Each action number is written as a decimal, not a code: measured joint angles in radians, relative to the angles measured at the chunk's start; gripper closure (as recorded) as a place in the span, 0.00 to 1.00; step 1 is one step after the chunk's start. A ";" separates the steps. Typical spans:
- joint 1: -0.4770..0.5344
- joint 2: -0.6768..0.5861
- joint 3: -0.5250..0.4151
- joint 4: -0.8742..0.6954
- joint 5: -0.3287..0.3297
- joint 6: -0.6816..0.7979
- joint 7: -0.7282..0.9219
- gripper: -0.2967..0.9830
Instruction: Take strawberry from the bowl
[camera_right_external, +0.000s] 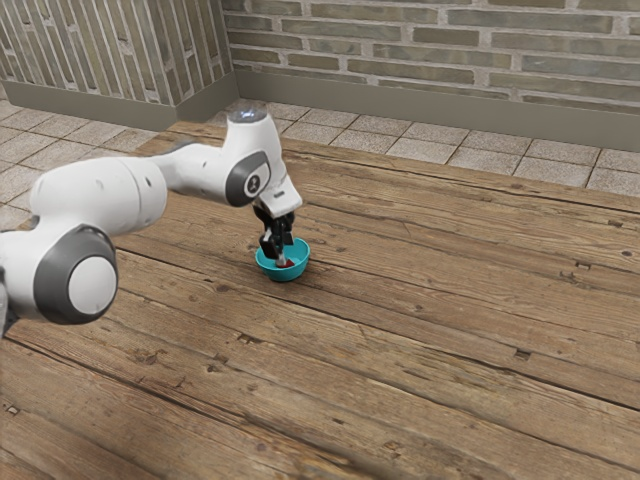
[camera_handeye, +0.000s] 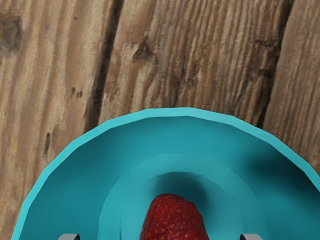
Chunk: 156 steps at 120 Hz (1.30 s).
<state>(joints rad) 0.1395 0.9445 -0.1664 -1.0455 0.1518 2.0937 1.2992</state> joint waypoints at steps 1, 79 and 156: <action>0.000 0.001 0.000 0.000 -0.001 0.001 0.000 0.46; 0.008 0.038 -0.001 0.002 -0.022 0.048 -0.009 0.56; 0.006 -0.027 -0.020 -0.007 -0.031 0.044 -0.013 0.69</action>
<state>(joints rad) 0.1456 0.9177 -0.1868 -1.0526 0.1210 2.1375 1.2860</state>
